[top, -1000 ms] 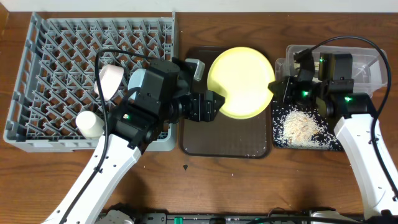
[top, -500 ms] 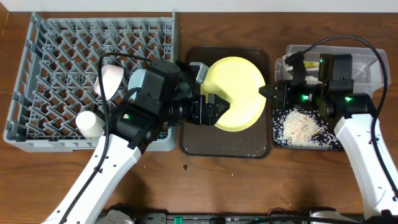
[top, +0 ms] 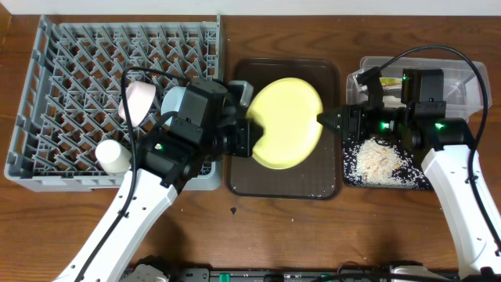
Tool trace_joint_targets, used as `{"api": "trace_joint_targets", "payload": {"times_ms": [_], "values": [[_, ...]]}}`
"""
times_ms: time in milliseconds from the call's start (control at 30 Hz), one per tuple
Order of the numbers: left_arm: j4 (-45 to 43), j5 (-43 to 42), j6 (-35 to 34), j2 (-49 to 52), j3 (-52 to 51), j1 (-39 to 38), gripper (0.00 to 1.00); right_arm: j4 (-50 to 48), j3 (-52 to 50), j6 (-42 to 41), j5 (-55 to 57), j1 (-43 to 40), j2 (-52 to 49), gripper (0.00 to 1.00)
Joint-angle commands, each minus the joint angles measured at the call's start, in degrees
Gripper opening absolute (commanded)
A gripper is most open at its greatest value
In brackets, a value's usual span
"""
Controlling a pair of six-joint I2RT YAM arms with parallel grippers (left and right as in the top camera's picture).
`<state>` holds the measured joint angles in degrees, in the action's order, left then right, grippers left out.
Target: Sort waste into correct bins and load items into the dishwasher
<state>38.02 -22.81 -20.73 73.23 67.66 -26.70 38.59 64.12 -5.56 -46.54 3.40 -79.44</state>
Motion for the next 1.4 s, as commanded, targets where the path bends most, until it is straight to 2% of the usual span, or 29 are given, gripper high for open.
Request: {"api": "trace_joint_targets", "payload": {"times_ms": [0, 133, 233, 367, 533, 700, 900, 1133, 1367], "values": [[5.09, 20.81, 1.16, -3.37, 2.34, 1.46, 0.08, 1.31, 0.37, 0.44, 1.27, -1.4, 0.72, 0.64], [10.58, 41.4, 4.57, -7.74, 5.57, 3.28, 0.08, 3.17, 0.37, 0.48, 1.31, -1.51, 0.7, 0.64], [11.15, 56.65, 10.8, -10.67, 5.75, 4.26, 0.08, 3.63, 0.37, 0.48, 1.31, -1.44, 0.7, 0.65], [10.12, 66.16, 23.45, -12.04, 5.75, 6.62, 0.08, 3.65, 0.37, 0.46, 1.31, -1.27, 0.7, 0.65], [7.3, 66.14, 34.23, -10.84, 5.7, 12.79, 0.08, 3.61, 0.37, 0.46, 1.33, -1.14, 0.7, 0.67], [2.45, 64.72, 37.59, -7.89, 5.7, 20.81, 0.07, 3.56, 0.37, 0.48, 1.57, -1.14, 0.7, 0.68], [-3.52, 57.02, 43.32, -0.59, 5.7, 27.65, 0.08, 3.45, 0.37, 0.48, 3.06, -1.03, 0.7, 0.69], [-9.46, 57.05, 46.42, 9.55, 5.7, 31.04, 0.08, 3.45, 0.37, 0.48, 3.91, -1.03, 0.7, 0.7], [-12.92, 56.59, 46.62, 17.22, 5.7, 32.15, 0.09, 3.48, 0.37, 0.46, 4.33, -1.03, 0.7, 0.71]]}}
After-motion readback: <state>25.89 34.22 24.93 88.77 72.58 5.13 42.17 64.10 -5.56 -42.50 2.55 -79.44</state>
